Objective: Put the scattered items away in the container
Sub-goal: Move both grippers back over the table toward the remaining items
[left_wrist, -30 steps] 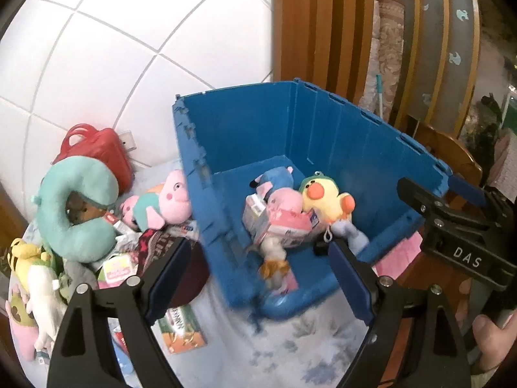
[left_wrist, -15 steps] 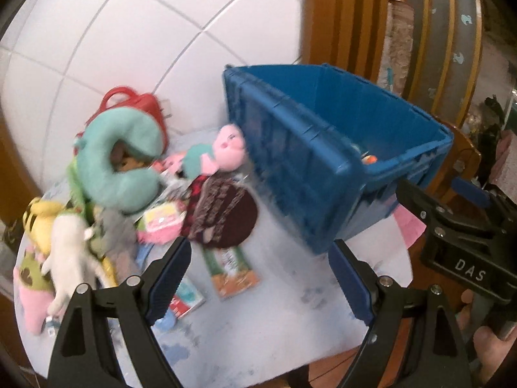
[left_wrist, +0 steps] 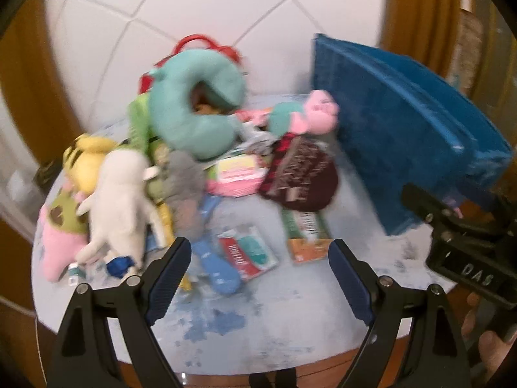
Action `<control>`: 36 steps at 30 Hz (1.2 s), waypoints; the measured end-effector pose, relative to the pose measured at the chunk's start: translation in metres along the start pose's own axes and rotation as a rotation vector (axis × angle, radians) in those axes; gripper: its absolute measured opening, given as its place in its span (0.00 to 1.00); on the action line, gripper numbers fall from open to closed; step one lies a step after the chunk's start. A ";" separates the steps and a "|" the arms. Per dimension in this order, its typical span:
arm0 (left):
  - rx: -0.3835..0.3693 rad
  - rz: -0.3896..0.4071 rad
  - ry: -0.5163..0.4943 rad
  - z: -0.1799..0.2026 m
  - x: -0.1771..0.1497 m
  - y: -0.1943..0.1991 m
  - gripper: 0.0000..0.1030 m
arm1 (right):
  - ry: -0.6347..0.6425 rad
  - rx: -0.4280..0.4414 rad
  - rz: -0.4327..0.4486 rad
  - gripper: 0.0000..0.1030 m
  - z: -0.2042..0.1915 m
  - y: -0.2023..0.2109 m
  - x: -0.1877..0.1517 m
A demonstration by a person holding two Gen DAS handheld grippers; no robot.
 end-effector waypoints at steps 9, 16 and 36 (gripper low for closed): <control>0.117 -0.026 0.150 -0.105 -0.005 -0.018 0.85 | 0.077 0.149 -0.019 1.00 -0.085 -0.042 0.026; 0.181 -0.071 0.223 -0.216 -0.020 -0.034 0.85 | 0.134 0.215 -0.069 1.00 -0.174 -0.065 0.023; 0.223 -0.225 0.204 -0.448 -0.076 -0.125 0.85 | 0.104 0.204 -0.235 1.00 -0.396 -0.134 -0.053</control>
Point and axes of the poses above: each gripper's, at about its wrist camera, not at the fingertips, and y roughly against the way its jaws point, z to its right, x to its top, the point moved 10 cm from there along -y, roughly the way its jaws point, and after that the axes turned 13 degrees about y, right-handed, at the moved point
